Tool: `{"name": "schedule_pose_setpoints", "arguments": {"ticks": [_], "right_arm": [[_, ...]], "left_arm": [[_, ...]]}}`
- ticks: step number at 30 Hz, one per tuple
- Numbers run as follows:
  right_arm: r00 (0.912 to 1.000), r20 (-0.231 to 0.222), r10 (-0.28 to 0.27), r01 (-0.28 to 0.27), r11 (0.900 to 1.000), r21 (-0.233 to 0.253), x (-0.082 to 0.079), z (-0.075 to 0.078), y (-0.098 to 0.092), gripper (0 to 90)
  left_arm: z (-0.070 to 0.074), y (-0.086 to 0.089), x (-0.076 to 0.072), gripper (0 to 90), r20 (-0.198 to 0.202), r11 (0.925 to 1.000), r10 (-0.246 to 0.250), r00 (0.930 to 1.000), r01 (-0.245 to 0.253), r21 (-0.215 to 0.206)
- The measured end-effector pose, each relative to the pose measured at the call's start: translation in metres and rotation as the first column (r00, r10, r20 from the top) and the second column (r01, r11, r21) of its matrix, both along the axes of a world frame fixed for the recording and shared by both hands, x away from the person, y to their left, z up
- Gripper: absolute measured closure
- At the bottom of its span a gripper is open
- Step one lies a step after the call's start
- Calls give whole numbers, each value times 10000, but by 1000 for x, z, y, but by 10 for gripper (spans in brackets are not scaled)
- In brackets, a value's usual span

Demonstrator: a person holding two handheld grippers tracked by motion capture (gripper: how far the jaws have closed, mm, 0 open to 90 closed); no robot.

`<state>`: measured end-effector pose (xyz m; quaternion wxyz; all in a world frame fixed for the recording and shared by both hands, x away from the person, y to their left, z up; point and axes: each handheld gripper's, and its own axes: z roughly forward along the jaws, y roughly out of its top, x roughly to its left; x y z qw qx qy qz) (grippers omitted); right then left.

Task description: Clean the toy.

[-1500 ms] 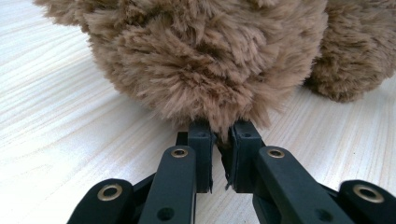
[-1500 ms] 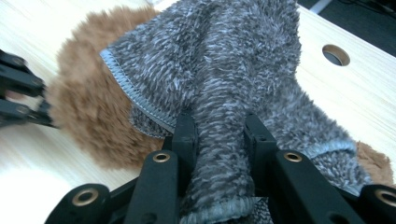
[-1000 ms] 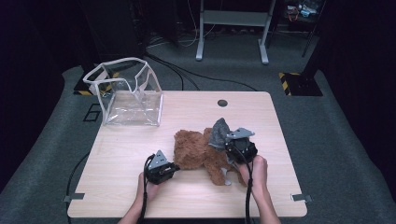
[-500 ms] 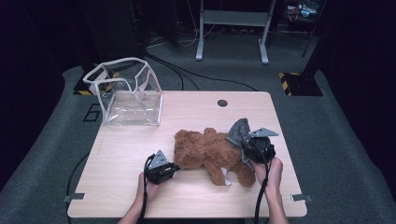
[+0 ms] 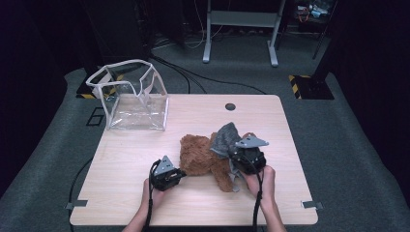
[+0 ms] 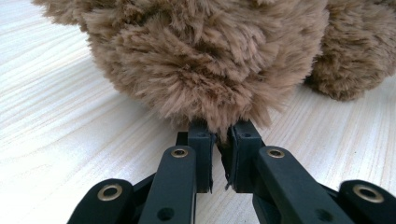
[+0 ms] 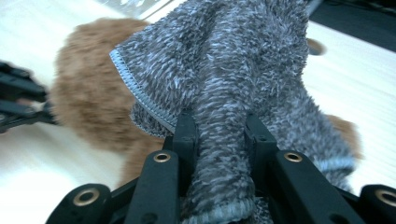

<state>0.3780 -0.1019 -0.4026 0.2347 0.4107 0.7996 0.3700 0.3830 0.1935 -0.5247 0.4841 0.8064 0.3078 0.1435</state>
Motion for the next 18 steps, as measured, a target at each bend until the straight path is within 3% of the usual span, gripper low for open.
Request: {"name": "schedule_pose_setpoints", "arguments": {"ticks": [2,7,8,10,18], "right_arm": [[9996,-138,260,-261,9997,-18,-1,-5,13,708],[9979,-318,557,-578,9959,-699,0,-19,35,708],[9979,-317,559,-584,9946,-854,0,-20,35,709],[9981,-420,455,-483,9967,-659,1,-22,33,710],[9985,-539,84,-123,9973,-720,-7,-25,12,711]], "left_arm": [[0,0,0,821,7,10000,1,10000,-1,-11],[0,0,0,822,9,10000,6,10000,-6,-10],[0,0,0,822,11,10000,3,10000,-3,-19],[0,0,0,822,33,10000,-16,10000,16,11],[0,0,0,822,42,10000,-24,10000,24,0]]}}
